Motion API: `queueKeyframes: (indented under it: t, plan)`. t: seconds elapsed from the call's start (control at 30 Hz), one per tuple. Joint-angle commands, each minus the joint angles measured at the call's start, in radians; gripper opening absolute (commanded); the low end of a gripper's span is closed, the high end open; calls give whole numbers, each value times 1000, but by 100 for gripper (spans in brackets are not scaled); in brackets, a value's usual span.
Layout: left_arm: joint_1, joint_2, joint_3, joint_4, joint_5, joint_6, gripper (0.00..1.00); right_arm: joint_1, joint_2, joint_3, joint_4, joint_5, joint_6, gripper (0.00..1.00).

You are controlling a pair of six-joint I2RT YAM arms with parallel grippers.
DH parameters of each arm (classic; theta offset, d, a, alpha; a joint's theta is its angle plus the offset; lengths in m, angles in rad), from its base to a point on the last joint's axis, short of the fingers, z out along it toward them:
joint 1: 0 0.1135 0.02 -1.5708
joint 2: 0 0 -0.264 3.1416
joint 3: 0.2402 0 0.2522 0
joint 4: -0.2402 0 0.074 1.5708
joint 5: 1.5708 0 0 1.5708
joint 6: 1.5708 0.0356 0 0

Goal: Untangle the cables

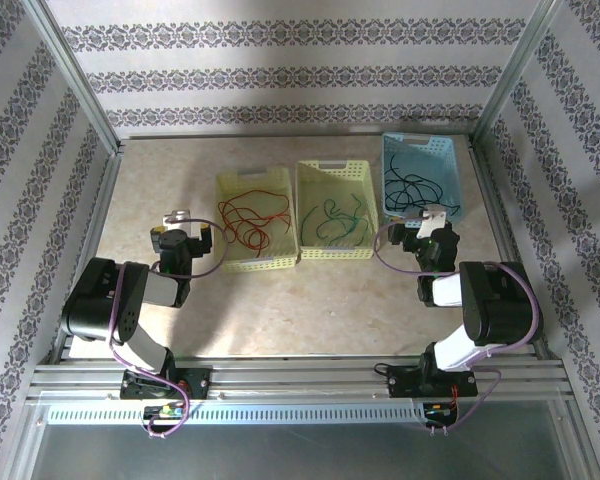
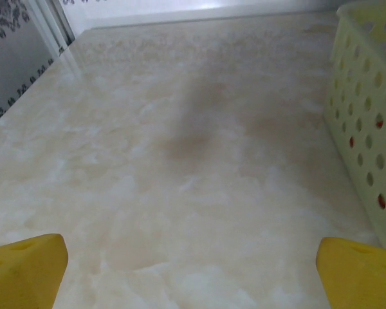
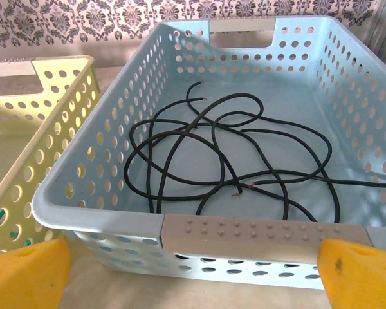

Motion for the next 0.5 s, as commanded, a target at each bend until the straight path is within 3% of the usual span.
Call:
queueKeyframes:
  t: [0.0,0.17,0.47]
  plan:
    - [14,6,2,88,29,16,99,10,-17,21,-13,-14,13,98]
    - [14,0,9,57,29,8,99,13,-17,30,-54,-94,-21,98]
    - [14,2,9,65,30,10,99,15,-17,54,-56,-91,-22,98]
